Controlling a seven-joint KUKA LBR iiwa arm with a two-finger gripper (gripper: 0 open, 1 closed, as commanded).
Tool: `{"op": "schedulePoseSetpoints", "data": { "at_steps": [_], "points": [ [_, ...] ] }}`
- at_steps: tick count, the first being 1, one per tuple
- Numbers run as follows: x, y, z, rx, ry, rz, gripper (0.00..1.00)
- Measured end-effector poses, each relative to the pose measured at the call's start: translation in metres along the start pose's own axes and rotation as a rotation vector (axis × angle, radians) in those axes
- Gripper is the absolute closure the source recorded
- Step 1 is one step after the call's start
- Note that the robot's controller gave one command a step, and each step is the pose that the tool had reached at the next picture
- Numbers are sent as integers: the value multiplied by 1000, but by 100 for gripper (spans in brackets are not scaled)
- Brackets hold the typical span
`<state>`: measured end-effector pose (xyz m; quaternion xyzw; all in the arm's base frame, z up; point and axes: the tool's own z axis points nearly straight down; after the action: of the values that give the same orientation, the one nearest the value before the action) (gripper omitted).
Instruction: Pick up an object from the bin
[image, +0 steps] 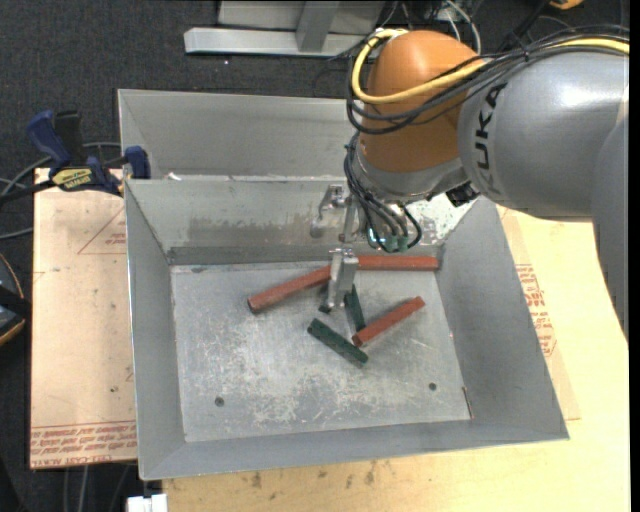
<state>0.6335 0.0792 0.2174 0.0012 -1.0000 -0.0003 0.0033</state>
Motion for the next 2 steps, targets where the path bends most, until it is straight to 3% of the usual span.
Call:
{"op": "schedulePoseSetpoints", "data": {
  "at_steps": [1, 2],
  "points": [
    [-2, 0, -5, -1, -8, 1, 0],
    [-7, -1, 46, -1, -15, -8, 0]
  ]
}}
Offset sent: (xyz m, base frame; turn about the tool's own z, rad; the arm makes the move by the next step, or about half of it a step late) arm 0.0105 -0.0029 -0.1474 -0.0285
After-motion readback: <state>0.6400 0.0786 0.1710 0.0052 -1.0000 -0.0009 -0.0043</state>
